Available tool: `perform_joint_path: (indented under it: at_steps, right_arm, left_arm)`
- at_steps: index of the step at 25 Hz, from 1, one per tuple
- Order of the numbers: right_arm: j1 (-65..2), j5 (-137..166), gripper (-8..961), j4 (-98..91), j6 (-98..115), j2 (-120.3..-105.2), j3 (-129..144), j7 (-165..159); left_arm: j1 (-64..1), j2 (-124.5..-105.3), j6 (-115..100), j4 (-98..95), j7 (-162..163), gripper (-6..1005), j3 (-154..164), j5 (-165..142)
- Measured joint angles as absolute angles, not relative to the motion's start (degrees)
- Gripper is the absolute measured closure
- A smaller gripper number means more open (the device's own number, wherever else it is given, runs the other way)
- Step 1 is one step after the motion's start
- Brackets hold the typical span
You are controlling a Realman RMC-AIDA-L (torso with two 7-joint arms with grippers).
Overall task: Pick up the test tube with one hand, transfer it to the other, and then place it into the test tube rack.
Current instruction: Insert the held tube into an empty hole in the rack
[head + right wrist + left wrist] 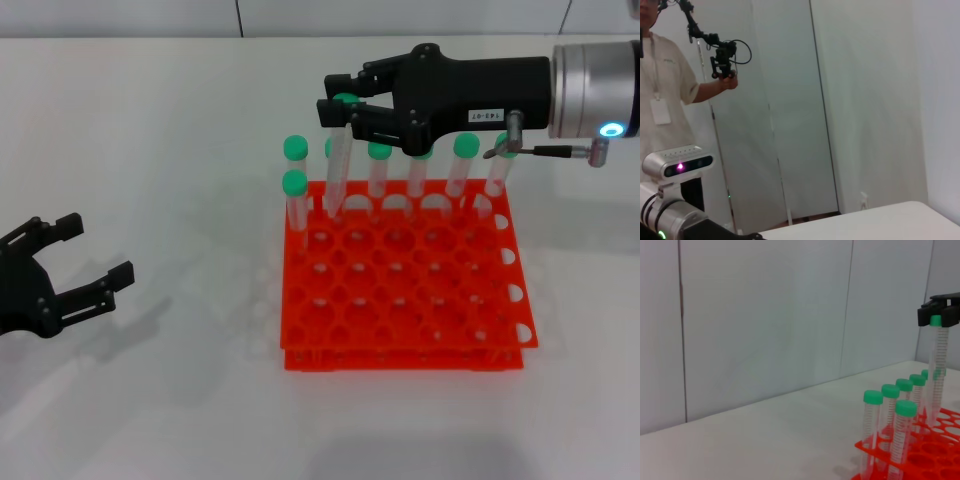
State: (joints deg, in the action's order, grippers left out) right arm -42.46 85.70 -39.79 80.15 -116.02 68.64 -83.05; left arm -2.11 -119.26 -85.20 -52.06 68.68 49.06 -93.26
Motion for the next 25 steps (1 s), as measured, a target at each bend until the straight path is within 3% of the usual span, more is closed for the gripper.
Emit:
perform_joint_path:
  at_steps: [25]
  right_arm:
    - [-42.91,81.16,704,-39.72,72.52,-116.15,76.17,-81.23]
  left_arm:
    - [-3.7,-119.18,-85.16,-50.27,67.11,105,48.16,-94.06]
